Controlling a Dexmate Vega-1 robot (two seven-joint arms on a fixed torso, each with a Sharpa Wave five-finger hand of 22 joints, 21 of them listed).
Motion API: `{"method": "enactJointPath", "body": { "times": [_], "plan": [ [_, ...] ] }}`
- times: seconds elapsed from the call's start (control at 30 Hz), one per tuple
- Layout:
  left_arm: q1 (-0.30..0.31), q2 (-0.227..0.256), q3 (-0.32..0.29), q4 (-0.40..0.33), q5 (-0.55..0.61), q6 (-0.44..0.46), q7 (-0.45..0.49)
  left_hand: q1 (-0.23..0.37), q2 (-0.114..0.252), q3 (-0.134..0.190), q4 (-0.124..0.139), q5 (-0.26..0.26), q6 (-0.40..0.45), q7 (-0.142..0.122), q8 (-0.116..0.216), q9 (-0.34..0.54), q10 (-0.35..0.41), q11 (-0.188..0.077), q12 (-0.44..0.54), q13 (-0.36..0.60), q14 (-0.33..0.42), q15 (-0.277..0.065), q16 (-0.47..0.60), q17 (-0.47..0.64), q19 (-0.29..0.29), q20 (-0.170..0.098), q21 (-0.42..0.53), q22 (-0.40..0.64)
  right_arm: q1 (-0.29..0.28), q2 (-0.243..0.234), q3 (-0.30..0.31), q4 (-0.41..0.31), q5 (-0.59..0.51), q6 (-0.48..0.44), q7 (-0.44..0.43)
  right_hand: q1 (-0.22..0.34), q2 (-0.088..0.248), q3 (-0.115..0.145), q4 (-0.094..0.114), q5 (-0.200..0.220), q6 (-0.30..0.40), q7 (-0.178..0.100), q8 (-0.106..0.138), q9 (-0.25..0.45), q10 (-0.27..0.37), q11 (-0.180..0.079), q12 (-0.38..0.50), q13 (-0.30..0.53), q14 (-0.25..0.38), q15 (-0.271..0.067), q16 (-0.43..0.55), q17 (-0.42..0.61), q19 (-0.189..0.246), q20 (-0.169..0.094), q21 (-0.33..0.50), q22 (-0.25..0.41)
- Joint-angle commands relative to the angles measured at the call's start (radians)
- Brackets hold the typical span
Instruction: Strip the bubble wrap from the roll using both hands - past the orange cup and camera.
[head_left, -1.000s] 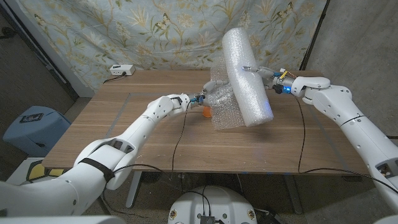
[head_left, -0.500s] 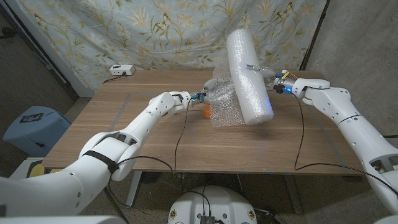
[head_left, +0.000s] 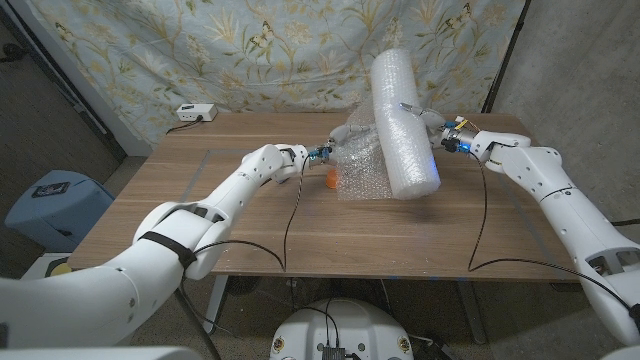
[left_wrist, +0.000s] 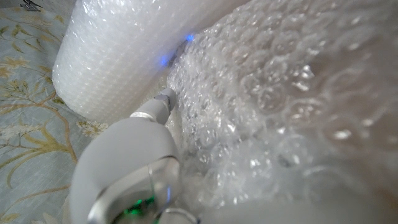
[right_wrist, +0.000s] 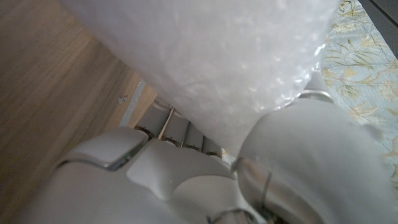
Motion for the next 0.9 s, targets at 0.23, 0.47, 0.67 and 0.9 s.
{"method": "enactJointPath", "body": {
  "times": [0.23, 0.47, 0.67, 0.9],
  "plan": [
    [-0.036, -0.022, -0.013, 0.056, 0.035, 0.015, -0.015, 0.013, -0.003, 0.004, 0.007, -0.002, 0.009, -0.004, -0.002, 0.002, 0.009, 0.000, -0.002, 0.005, 0.009, -0.004, 0.004, 0.004, 0.003, -0.008, 0.010, 0.004, -0.004, 0.046, 0.031, 0.087, 0.042, -0.016, 0.039, 0.153, 0.165, -0.008, 0.000, 0.006, 0.004, 0.000, -0.005, 0.007, 0.044, -0.045, 0.001, 0.003, 0.044, -0.149, -0.008, 0.002, -0.010, 0.003, 0.002, 0.002],
    [-0.031, -0.020, -0.017, 0.035, 0.035, 0.026, -0.013, 0.013, -0.004, 0.005, 0.009, -0.003, 0.009, -0.006, -0.003, 0.003, 0.010, 0.000, -0.002, 0.007, 0.009, -0.005, 0.003, 0.003, 0.003, -0.009, 0.014, 0.004, -0.009, 0.068, 0.055, 0.128, 0.066, -0.021, 0.057, 0.151, 0.165, -0.010, 0.000, 0.006, 0.003, 0.000, -0.008, 0.008, 0.038, -0.044, -0.002, 0.003, 0.043, -0.149, -0.013, 0.000, -0.014, 0.005, 0.003, 0.002],
    [-0.040, -0.033, -0.013, 0.049, 0.041, 0.022, -0.021, 0.015, -0.004, 0.005, 0.009, -0.003, 0.010, -0.005, -0.004, 0.003, 0.011, 0.000, -0.003, 0.009, 0.010, -0.006, 0.003, 0.004, 0.003, -0.009, 0.017, 0.004, -0.016, 0.082, 0.078, 0.153, 0.089, -0.029, 0.075, 0.151, 0.163, -0.013, -0.001, 0.006, -0.009, 0.004, -0.014, 0.008, 0.022, -0.035, -0.009, 0.001, 0.028, -0.144, -0.023, -0.004, -0.018, 0.007, 0.002, 0.001],
    [-0.038, -0.035, -0.013, 0.040, 0.042, 0.032, -0.013, 0.014, -0.005, 0.005, 0.012, -0.004, 0.010, -0.005, -0.006, 0.004, 0.010, -0.002, -0.005, 0.011, 0.011, -0.006, 0.002, 0.004, 0.002, -0.010, 0.021, 0.004, -0.015, 0.088, 0.094, 0.175, 0.100, -0.033, 0.100, 0.147, 0.162, -0.017, 0.000, 0.005, -0.022, 0.007, -0.024, 0.007, -0.004, -0.029, -0.021, -0.002, 0.016, -0.136, -0.035, -0.011, -0.025, 0.015, 0.001, 0.001]
  ]
}}
